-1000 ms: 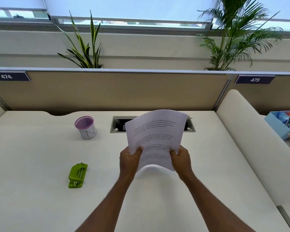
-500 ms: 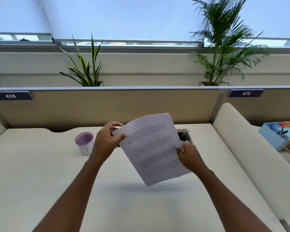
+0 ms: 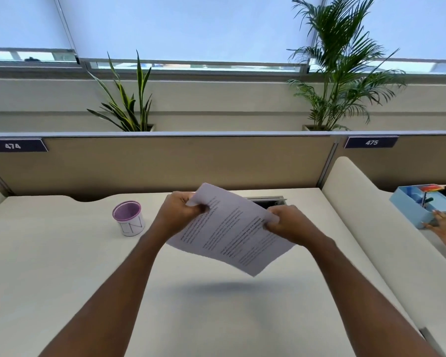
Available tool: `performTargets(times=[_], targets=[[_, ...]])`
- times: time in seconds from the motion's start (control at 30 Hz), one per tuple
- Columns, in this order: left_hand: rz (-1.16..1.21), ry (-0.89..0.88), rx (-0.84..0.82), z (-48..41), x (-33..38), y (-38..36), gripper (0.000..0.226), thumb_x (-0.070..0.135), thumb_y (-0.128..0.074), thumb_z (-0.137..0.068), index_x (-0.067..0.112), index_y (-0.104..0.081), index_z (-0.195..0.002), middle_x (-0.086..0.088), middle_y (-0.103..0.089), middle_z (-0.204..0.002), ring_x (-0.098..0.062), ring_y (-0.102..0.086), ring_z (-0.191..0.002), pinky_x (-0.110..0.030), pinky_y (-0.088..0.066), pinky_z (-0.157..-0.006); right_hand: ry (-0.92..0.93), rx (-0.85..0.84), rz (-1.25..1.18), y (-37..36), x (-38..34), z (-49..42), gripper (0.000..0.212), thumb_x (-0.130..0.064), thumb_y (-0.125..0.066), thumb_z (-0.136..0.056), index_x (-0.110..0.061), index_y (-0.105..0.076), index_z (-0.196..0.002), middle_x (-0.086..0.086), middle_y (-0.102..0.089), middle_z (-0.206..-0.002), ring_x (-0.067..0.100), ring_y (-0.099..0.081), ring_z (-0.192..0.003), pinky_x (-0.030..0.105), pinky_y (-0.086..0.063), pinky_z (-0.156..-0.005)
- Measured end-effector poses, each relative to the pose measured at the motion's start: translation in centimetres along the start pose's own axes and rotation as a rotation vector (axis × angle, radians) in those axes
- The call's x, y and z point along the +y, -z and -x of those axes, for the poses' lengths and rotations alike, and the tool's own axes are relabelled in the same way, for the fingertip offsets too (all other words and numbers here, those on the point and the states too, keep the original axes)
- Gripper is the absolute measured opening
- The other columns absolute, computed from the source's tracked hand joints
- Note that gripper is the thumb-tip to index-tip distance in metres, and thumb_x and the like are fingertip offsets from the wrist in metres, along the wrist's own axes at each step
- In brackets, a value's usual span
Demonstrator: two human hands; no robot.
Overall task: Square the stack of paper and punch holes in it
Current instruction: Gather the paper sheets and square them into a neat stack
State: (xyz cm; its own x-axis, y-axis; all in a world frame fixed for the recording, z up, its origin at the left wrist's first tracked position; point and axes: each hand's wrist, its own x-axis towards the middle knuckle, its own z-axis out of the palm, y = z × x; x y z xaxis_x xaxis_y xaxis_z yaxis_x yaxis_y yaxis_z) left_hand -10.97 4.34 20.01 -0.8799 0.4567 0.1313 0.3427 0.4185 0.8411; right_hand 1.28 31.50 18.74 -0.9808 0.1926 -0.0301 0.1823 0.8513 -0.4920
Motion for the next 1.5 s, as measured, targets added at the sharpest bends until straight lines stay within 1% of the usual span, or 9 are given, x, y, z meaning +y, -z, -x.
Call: performTargets(times=[0.1,0.2,0.33,0.43,0.6,0.8,1.1,1.3,1.5], targets=[[0.137,0.095,0.122,0.3,-1.6,0.5,0.033,0.044,-0.072,-0.065,0.011,-0.069,-0.068,0.002,-0.069,-0.061,-0.014,-0.058,-0.055,-0.032,-0.043,-0.057,-0.057,-0.064,-0.112,1.4,3.0,0.1,0.009,-0.022,-0.071,-0.072,-0.017,-0.075,-0.078,-0.006,-0.072,-0.073,0.017,-0.065,-0.075,0.03,-0.05,-0.063],[0.247,0.141,0.173,0.9,-2.4,0.5,0.013,0.041,-0.074,-0.066,0.028,-0.073,-0.064,0.007,-0.074,-0.064,-0.021,-0.067,-0.06,-0.035,-0.05,-0.058,-0.06,0.032,-0.461,1.6,4.1,0.1,0.017,-0.024,-0.072,-0.067,-0.009,-0.075,-0.074,-0.007,-0.07,-0.067,0.014,-0.061,-0.068,0.028,-0.046,-0.064],[0.448,0.228,0.235,1.6,-3.3,-0.8,0.009,0.033,-0.075,-0.066,0.025,-0.075,-0.07,0.005,-0.077,-0.073,-0.022,-0.071,-0.065,-0.035,-0.057,-0.059,0.006,0.233,-0.945,0.3,3.8,0.1,0.013,-0.006,-0.072,-0.082,-0.017,-0.079,-0.083,-0.003,-0.079,-0.084,0.011,-0.071,-0.075,0.02,-0.055,-0.066],[0.518,0.259,0.261,2.4,-4.1,-2.3,0.012,0.031,-0.076,-0.065,0.021,-0.074,-0.071,0.002,-0.077,-0.073,-0.019,-0.071,-0.065,-0.027,-0.056,-0.054,-0.022,0.293,-1.046,-1.5,3.7,0.2,0.013,-0.005,-0.065,-0.088,-0.01,-0.074,-0.095,0.005,-0.077,-0.091,0.016,-0.069,-0.08,0.025,-0.055,-0.071],[0.518,0.303,0.284,4.2,-5.8,-5.6,0.02,0.038,-0.076,-0.065,0.024,-0.07,-0.08,-0.001,-0.075,-0.083,-0.024,-0.071,-0.071,-0.034,-0.059,-0.061,-0.09,0.382,-1.033,-5.0,3.4,0.6,0.019,-0.013,-0.062,-0.092,-0.008,-0.067,-0.11,0.014,-0.073,-0.1,0.025,-0.07,-0.082,0.037,-0.058,-0.07],[0.465,0.299,0.342,5.9,-8.1,-8.8,0.012,0.029,-0.077,-0.078,0.028,-0.069,-0.087,0.008,-0.072,-0.082,-0.015,-0.07,-0.073,-0.016,-0.052,-0.049,-0.187,0.47,-0.962,-7.6,3.7,0.8,0.016,-0.017,-0.06,-0.094,-0.008,-0.065,-0.107,0.019,-0.071,-0.098,0.039,-0.07,-0.086,0.053,-0.058,-0.072],[0.41,0.314,0.361,6.8,-10.5,-10.8,0.025,0.02,-0.074,-0.082,0.012,-0.07,-0.105,0.0,-0.072,-0.089,-0.014,-0.069,-0.08,-0.03,-0.059,-0.068,-0.309,0.441,-1.004,-10.5,5.9,2.3,0.012,-0.012,-0.064,-0.091,-0.02,-0.068,-0.1,0.0,-0.074,-0.089,0.017,-0.071,-0.078,0.021,-0.055,-0.055],[0.405,0.352,0.338,7.2,-11.2,-11.1,0.025,0.021,-0.073,-0.082,0.009,-0.07,-0.105,-0.004,-0.073,-0.093,-0.023,-0.069,-0.086,-0.031,-0.056,-0.072,-0.339,0.351,-0.858,-11.1,7.2,2.7,0.013,-0.011,-0.058,-0.094,-0.016,-0.067,-0.101,0.006,-0.073,-0.094,0.025,-0.07,-0.089,0.032,-0.056,-0.067],[0.422,0.26,0.312,5.4,-9.2,-7.5,0.012,0.019,-0.074,-0.081,0.031,-0.07,-0.079,0.006,-0.076,-0.076,-0.013,-0.072,-0.07,-0.019,-0.055,-0.053,-0.162,0.331,-0.479,-6.2,6.6,1.5,0.03,-0.04,-0.052,-0.087,-0.015,-0.068,-0.087,0.002,-0.07,-0.077,0.016,-0.068,-0.068,0.018,-0.05,-0.052]])
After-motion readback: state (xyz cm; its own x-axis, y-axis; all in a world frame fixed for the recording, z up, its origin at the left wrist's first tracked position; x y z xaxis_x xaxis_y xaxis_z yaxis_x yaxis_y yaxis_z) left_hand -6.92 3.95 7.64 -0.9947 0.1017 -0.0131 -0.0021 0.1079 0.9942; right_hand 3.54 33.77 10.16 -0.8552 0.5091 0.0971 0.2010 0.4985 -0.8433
